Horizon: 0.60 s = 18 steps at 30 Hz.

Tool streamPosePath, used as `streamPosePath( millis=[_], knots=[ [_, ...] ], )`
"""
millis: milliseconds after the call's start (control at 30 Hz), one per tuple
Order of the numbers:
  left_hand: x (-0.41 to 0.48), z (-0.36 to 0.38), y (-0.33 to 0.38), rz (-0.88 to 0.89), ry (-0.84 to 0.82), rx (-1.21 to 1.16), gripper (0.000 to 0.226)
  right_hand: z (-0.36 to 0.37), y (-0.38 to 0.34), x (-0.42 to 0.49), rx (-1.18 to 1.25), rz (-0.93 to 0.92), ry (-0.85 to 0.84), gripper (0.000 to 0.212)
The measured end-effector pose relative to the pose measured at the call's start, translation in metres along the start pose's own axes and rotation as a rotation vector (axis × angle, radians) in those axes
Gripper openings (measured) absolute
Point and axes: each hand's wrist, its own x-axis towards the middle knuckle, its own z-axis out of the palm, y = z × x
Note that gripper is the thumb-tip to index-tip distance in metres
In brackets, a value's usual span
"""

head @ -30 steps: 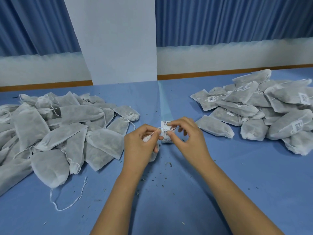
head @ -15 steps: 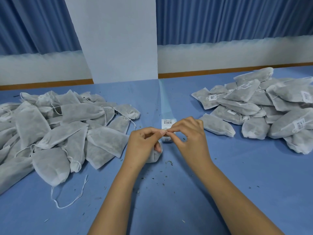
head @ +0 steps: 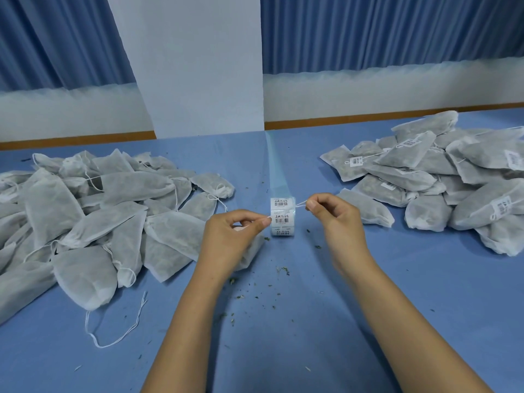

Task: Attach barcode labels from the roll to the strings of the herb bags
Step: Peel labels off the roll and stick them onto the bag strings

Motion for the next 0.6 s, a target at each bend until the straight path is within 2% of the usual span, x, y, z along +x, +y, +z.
streamPosePath(
  millis=[100, 200, 400, 467, 600],
  knots=[
    [0.003, -0.003, -0.005, 0.004, 0.094, 0.013, 0.012, -0.004, 0.0, 0.002, 0.085, 0.032, 0.023, 0.018],
    [0.005, -0.002, -0.009, 0.023, 0.214, 0.064, 0.006, 0.0, 0.001, -0.002, 0.131, 0.052, -0.048, 0.017],
    [0.008, -0.004, -0.014, 0.021, 0.311, 0.104, 0.005, 0.011, -0.005, -0.011, 0.286, -0.003, -0.146, 0.012],
    [0.007, -0.002, -0.012, 0.02, 0.301, 0.015, 0.012, 0.016, -0.006, -0.016, 0.235, -0.06, -0.203, 0.011],
    [0.005, 0.0, -0.006, -0.043, 0.241, -0.376, 0.022, 0.028, -0.002, -0.025, 0.092, -0.129, -0.303, 0.016]
  ],
)
